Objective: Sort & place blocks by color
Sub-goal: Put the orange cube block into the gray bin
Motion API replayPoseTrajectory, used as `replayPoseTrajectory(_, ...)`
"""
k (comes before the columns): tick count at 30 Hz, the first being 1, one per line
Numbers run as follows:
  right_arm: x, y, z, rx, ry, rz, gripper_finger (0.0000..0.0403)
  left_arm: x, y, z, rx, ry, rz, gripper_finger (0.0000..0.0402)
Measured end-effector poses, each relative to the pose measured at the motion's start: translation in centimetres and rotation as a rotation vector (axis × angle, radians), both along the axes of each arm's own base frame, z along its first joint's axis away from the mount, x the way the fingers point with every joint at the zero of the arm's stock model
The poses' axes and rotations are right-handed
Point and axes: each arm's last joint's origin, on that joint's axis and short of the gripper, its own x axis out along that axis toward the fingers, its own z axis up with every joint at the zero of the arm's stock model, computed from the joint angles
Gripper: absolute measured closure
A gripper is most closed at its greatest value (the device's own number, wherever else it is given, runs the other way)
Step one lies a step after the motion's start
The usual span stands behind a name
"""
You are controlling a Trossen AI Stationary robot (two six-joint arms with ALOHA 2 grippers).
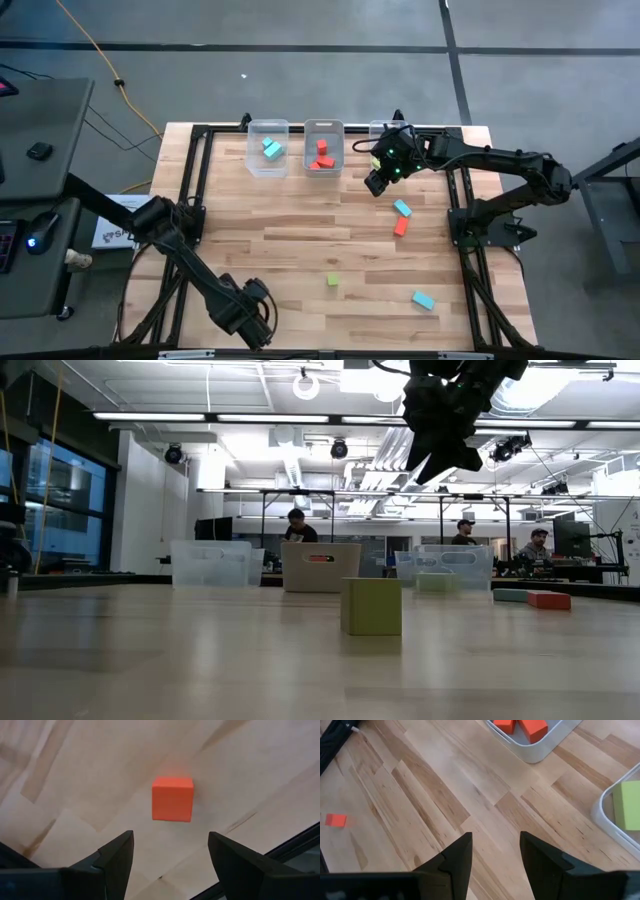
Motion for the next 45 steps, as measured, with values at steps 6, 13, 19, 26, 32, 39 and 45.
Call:
replayPoseTrajectory(6, 0.0, 0.0, 0.0, 0.005, -0.001, -0.002, 0.0249, 0.3, -0.2, -0.4, -0.013, -0.015, -0.022, 0.0170)
replayPoseTrajectory(13, 0.0, 0.0, 0.0, 0.004, -0.001, -0.002, 0.0249, 0.6, -0.1, -0.4, 0.004, -0.046, -0.038, 0.0170)
replayPoseTrajectory(19, 0.0, 0.0, 0.0, 0.005, -0.001, -0.002, 0.0249, 0.3, 0.8, -0.3, 0.015, 0.033, -0.100, 0.0170)
replayPoseTrajectory(26, 0.0, 0.0, 0.0, 0.005, -0.001, -0.002, 0.0249, 0.1, 2.3, 0.1, 0.006, 0.160, -0.199, 0.0170)
replayPoseTrajectory(32, 0.0, 0.0, 0.0, 0.005, -0.001, -0.003, 0.0249, -0.4, 3.4, 1.0, -0.001, 0.225, -0.269, 0.0170)
replayPoseTrajectory(39, 0.0, 0.0, 0.0, 0.003, -0.006, -0.003, 0.0249, -2.0, 5.1, 3.2, 0.033, 0.264, -0.299, 0.0170)
replayPoseTrajectory(45, 0.1, 0.0, 0.1, 0.002, -0.009, -0.003, 0.0249, -5.4, 7.6, 4.1, 0.057, 0.224, -0.182, 0.0170)
